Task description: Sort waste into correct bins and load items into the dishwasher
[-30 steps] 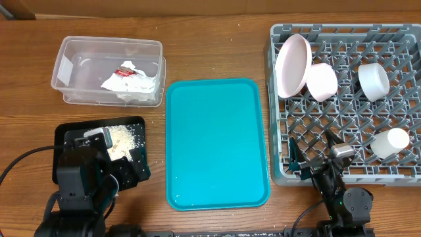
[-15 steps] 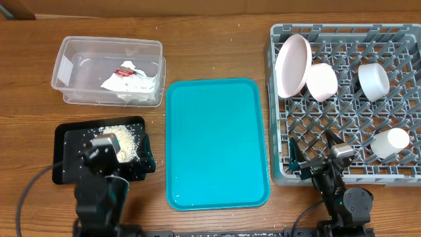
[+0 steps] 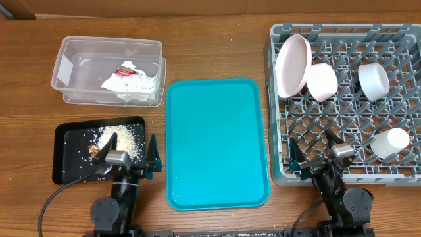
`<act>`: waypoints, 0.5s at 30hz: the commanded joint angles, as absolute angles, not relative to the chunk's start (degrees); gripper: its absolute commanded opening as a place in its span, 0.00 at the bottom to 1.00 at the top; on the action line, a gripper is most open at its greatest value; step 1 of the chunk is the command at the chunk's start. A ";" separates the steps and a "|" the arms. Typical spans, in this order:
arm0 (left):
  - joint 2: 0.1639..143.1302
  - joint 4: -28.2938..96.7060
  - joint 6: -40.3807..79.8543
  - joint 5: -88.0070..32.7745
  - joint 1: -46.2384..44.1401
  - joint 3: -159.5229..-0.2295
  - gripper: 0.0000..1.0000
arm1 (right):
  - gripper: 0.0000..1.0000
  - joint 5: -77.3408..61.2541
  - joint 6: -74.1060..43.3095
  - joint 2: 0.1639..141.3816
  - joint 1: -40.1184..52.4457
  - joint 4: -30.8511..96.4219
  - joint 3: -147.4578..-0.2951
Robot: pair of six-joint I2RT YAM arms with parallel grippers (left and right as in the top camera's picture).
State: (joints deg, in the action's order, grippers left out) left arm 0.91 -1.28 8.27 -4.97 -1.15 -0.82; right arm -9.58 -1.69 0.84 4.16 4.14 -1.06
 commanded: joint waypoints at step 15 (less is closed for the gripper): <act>0.69 4.03 6.37 -5.39 -1.43 -0.30 1.00 | 1.00 -9.02 -1.69 0.16 4.45 3.88 -0.47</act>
